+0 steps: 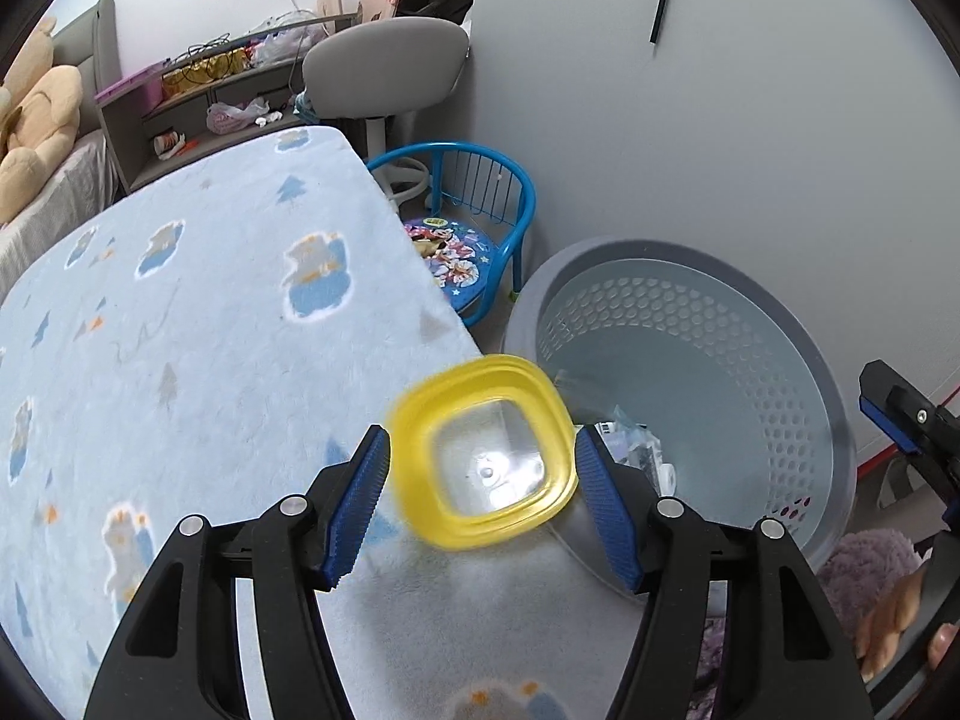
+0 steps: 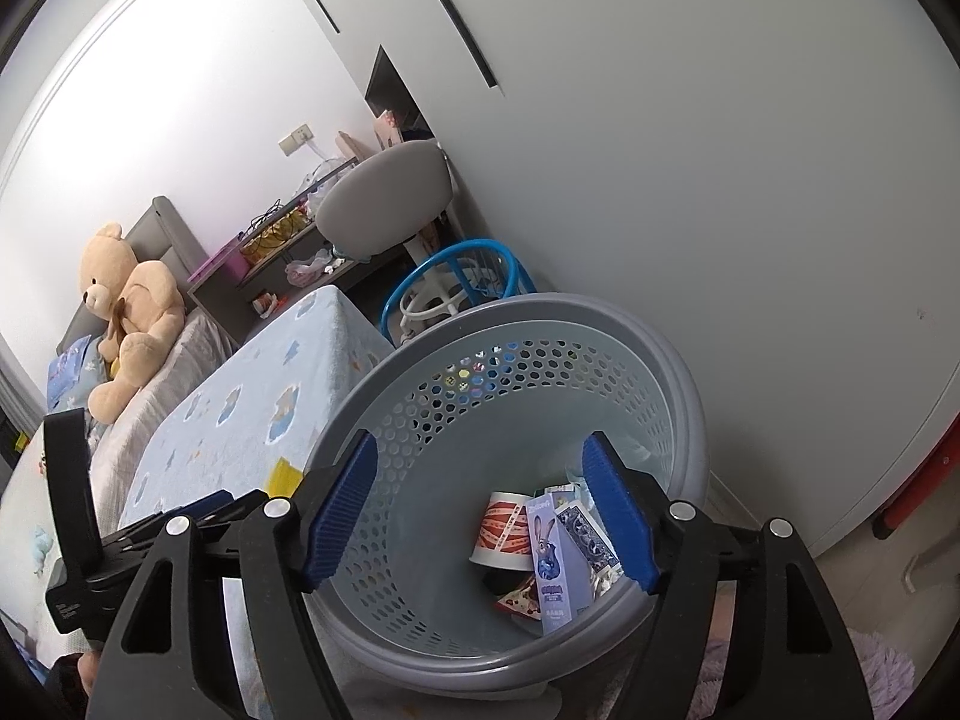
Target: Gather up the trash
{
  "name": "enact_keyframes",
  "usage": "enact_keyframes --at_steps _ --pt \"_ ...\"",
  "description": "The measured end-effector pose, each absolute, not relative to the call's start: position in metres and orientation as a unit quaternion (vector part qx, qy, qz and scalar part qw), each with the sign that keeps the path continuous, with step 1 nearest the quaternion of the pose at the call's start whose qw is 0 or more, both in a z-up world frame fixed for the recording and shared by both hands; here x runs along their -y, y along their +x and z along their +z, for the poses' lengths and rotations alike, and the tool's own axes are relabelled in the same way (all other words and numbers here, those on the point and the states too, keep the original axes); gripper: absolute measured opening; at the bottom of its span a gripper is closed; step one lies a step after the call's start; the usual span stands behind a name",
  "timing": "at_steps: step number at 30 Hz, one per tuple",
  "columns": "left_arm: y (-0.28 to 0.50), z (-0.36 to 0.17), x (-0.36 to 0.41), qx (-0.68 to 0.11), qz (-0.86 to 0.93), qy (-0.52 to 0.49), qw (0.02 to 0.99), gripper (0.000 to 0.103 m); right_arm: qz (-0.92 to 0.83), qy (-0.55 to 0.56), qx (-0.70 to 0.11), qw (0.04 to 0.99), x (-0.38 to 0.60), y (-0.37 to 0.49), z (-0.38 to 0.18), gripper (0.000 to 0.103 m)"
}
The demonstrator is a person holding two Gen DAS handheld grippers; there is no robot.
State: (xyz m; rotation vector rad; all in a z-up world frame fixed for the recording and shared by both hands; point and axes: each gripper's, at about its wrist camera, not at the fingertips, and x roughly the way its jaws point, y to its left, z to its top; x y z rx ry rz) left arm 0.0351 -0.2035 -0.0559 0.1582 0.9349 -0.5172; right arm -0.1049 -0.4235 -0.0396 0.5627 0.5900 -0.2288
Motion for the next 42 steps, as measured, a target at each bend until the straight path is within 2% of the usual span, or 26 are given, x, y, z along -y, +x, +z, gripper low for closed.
enact_keyframes --at_steps 8,10,14,18,26,32,42 --pt "0.037 -0.064 0.213 -0.449 -0.256 0.082 0.852 0.060 -0.111 0.279 -0.284 0.911 0.424 -0.106 -0.040 0.069" --pt "0.038 -0.067 0.213 -0.456 -0.258 0.080 0.848 0.048 -0.111 0.279 -0.284 0.910 0.424 -0.107 -0.040 0.069" --pt "0.040 -0.070 0.212 -0.466 -0.265 0.072 0.841 0.034 -0.110 0.279 -0.284 0.911 0.424 -0.106 -0.040 0.069" --pt "0.039 -0.072 0.212 -0.471 -0.274 0.072 0.835 0.007 -0.110 0.281 -0.284 0.910 0.424 -0.106 -0.040 0.069" --pt "0.036 -0.067 0.208 -0.463 -0.280 0.070 0.838 0.006 -0.110 0.280 -0.282 0.911 0.424 -0.106 -0.040 0.069" --pt "0.033 -0.043 0.207 -0.440 -0.289 0.062 0.848 0.006 -0.109 0.281 -0.280 0.911 0.425 -0.106 -0.039 0.069" --pt "0.019 -0.016 0.256 -0.410 -0.348 0.071 0.840 0.006 -0.115 0.281 -0.279 0.911 0.428 -0.109 -0.040 0.070"
